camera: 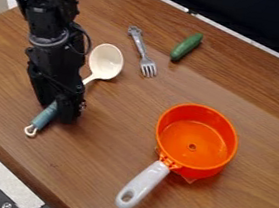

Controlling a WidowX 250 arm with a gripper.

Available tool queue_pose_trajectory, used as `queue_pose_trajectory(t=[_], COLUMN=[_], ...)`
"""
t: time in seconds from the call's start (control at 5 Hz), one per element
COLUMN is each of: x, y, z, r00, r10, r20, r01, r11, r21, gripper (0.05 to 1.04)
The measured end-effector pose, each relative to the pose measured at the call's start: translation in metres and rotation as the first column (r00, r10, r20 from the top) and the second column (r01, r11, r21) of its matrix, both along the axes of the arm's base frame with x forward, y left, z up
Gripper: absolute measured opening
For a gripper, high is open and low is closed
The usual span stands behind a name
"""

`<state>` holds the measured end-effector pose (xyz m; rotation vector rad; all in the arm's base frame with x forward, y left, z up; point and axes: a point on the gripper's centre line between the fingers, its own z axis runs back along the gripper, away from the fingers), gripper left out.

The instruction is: Move spoon to orange pan

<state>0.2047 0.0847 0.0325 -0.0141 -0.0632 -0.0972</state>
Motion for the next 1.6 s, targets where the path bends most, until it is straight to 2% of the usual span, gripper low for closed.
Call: queue_pose_trajectory(t=[0.2, 0.4, 0.6, 0.8, 1.0, 1.2, 1.4, 1.6], x=[0.001, 0.001, 0.008, 0.017, 0.019, 0.022, 0.021, 0.017], y=[0.002, 0.0, -0.002, -0.013, -0.027, -0.04, -0.055, -0.069], z=[0.0, 0.001, 0.008, 0.026, 0.038, 0.049, 0.053, 0.053], r00=[1.0, 0.999, 1.0, 1.0, 0.998, 0.987, 0.967, 0.955], r10=[0.015, 0.021, 0.006, -0.022, -0.055, -0.151, -0.251, -0.296], r20=[-0.025, -0.032, -0.021, 0.02, 0.024, 0.057, 0.049, 0.015], r01=[-0.015, -0.023, -0.007, 0.022, 0.056, 0.151, 0.251, 0.296], r11=[1.0, 0.999, 0.999, 0.999, 0.998, 0.989, 0.968, 0.955], r21=[-0.025, -0.049, -0.05, -0.045, -0.039, -0.004, 0.01, 0.008], gripper=[0.438, 0.244, 0.229, 0.229, 0.229, 0.229, 0.229, 0.229])
